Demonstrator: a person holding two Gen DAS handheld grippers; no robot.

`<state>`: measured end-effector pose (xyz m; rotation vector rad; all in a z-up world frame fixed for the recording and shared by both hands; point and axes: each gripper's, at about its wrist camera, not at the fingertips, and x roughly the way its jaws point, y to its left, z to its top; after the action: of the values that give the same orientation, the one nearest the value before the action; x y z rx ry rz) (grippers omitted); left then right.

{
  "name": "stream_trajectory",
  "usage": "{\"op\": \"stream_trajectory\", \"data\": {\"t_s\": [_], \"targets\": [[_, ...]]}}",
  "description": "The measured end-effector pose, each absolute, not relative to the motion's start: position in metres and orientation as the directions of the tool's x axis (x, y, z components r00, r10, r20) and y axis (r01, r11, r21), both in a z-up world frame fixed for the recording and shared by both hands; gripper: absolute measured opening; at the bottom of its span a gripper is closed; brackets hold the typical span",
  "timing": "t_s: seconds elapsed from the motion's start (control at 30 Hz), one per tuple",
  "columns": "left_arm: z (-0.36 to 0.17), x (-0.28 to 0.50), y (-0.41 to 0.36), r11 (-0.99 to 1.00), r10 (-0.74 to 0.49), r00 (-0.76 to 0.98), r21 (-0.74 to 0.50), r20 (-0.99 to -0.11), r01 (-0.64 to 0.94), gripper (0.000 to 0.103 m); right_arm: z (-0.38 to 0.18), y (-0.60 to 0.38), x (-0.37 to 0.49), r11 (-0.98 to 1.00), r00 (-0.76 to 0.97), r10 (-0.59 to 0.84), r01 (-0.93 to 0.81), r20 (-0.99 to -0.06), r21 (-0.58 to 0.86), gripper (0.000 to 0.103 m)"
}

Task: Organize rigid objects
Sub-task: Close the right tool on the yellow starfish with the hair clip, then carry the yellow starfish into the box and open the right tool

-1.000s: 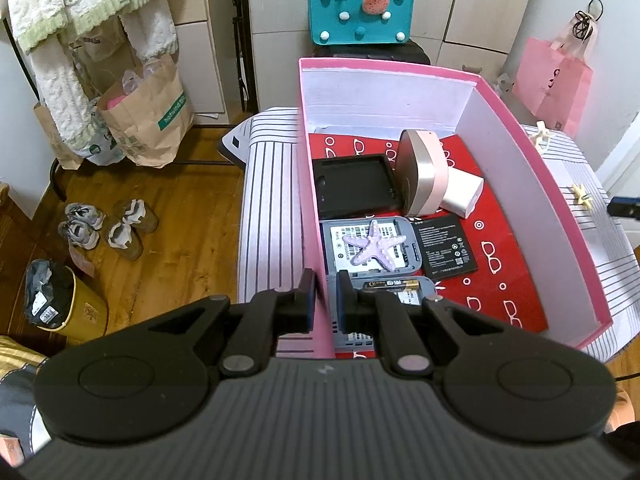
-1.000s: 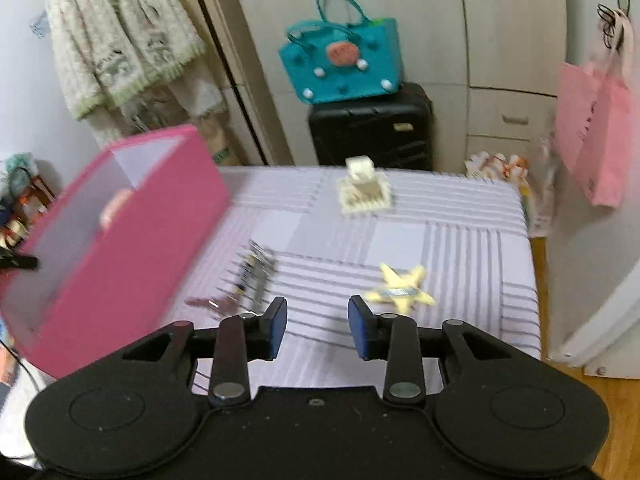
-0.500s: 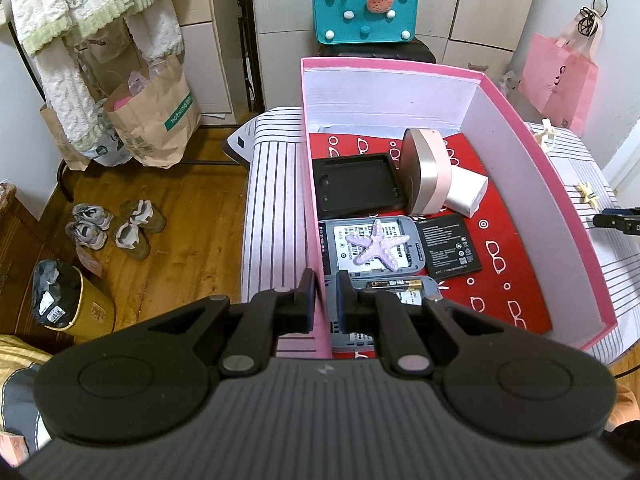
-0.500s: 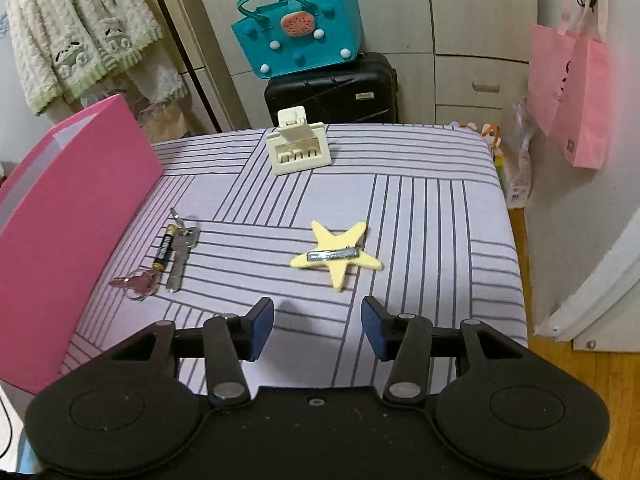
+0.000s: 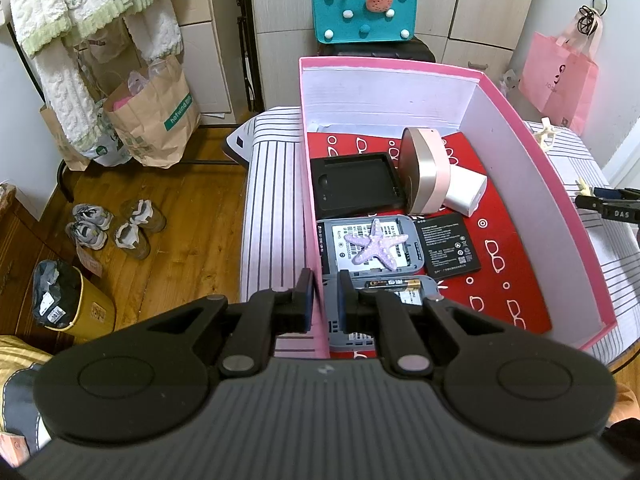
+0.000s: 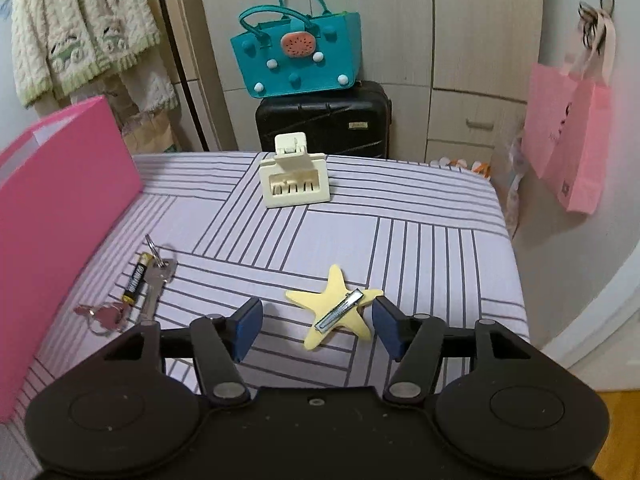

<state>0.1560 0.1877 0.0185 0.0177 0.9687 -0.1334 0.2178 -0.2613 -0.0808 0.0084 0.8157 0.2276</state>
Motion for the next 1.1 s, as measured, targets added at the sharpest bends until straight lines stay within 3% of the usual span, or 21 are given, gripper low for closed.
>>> {"op": "stream_trajectory", "data": {"t_s": [0.13,0.27,0.3,0.33,0.7,1.1], "targets": [[0.019,0.156,0.187,0.992,-0.106,0.56,-0.045,-0.821,0.122,0.01,-0.082,-0.255,0.216,0.978,0.674,0.176,-0.204,-0.717,0.049,0.073],[0.019,0.156,0.187,0.991,-0.109,0.562,-0.047,-0.82,0.124,0.01,-0.083,-0.258,0.219,0.981,0.682,0.174,-0.185,-0.71,0.063,0.074],[0.019,0.156,0.187,0.991,-0.11,0.563,-0.048,-0.819,0.124,0.01,-0.083,-0.259,0.219,0.982,0.687,0.171,-0.174,-0.706,0.069,0.068],[0.019,0.156,0.187,0.991,-0.11,0.564,-0.048,-0.819,0.124,0.01,-0.082,-0.26,0.219,0.986,0.695,0.159,-0.151,-0.701,0.074,0.054],[0.018,0.154,0.19,0.99,-0.122,0.576,-0.06,-0.808,0.125,0.01,-0.061,-0.241,0.206,0.98,0.722,0.184,-0.188,-0.666,0.067,0.053],[0.019,0.155,0.187,0.984,-0.107,0.574,-0.004,-0.812,0.178,0.007,0.01,-0.186,0.175,0.908,0.685,0.383,-0.403,-0.62,0.117,0.053]]}}
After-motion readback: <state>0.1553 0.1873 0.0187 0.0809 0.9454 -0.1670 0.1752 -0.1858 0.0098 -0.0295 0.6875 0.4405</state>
